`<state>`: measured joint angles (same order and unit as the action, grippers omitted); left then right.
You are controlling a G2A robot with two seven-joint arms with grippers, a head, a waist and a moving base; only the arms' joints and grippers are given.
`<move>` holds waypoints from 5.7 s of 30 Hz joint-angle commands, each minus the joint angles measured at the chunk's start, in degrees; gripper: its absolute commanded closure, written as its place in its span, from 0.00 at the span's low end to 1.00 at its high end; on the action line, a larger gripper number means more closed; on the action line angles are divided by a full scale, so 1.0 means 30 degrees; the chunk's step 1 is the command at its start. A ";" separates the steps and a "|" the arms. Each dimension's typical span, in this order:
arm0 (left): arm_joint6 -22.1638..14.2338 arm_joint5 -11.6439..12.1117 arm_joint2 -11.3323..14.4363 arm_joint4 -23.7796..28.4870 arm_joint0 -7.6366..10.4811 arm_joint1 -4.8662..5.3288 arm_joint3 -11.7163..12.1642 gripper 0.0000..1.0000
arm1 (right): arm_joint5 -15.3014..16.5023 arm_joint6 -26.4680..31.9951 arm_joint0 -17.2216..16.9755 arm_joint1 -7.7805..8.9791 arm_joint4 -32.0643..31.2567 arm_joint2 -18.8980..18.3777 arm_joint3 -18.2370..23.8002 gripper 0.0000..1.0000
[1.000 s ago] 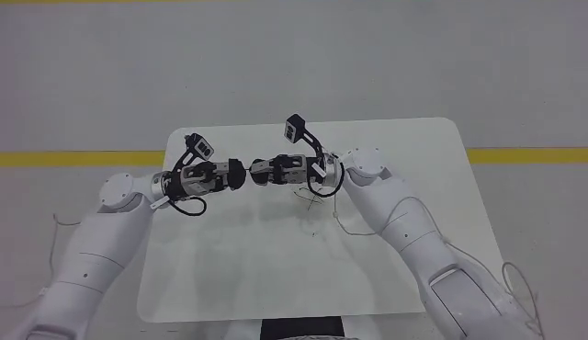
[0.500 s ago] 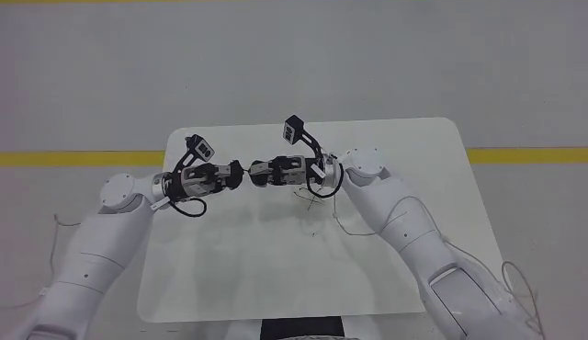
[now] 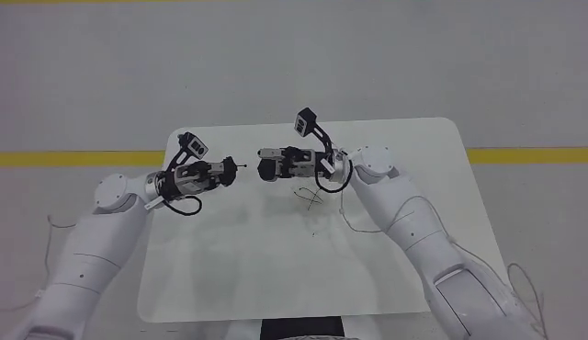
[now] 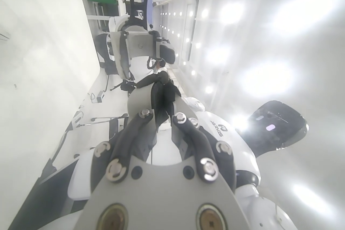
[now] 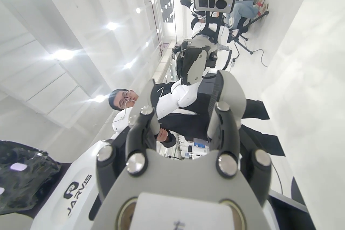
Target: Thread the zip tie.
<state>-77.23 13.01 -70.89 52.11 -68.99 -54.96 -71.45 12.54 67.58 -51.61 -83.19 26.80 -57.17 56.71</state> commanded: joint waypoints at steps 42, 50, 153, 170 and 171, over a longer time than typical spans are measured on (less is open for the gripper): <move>-0.0804 0.2158 -0.3304 0.1867 -0.0820 -0.0149 -0.0284 1.00 | -0.0426 -0.0547 0.1258 0.1558 -2.1801 0.3581 0.4664 0.00; -0.0804 0.2158 -0.3304 0.1867 -0.0820 -0.0149 -0.0284 1.00 | 0.0364 -0.0506 0.1804 0.1367 -2.2266 0.4339 0.3946 0.00; -0.0804 0.2158 -0.3304 0.1867 -0.0820 -0.0149 -0.0284 1.00 | 0.1868 -0.0650 0.4010 -0.1241 -2.7408 0.9960 -0.2069 1.00; -0.0804 0.2158 -0.3304 0.1867 -0.0820 -0.0149 -0.0284 1.00 | 0.2041 0.0609 0.3600 -0.0831 -2.7609 0.8944 -0.0413 0.78; -0.0804 0.2158 -0.3304 0.1867 -0.0820 -0.0149 -0.0284 1.00 | 0.2058 0.0612 0.3560 -0.0817 -2.7617 0.8911 -0.0423 0.75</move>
<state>-79.64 19.48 -80.80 57.71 -71.45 -55.41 -72.31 18.67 69.42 -40.82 -85.68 -56.03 -30.34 55.48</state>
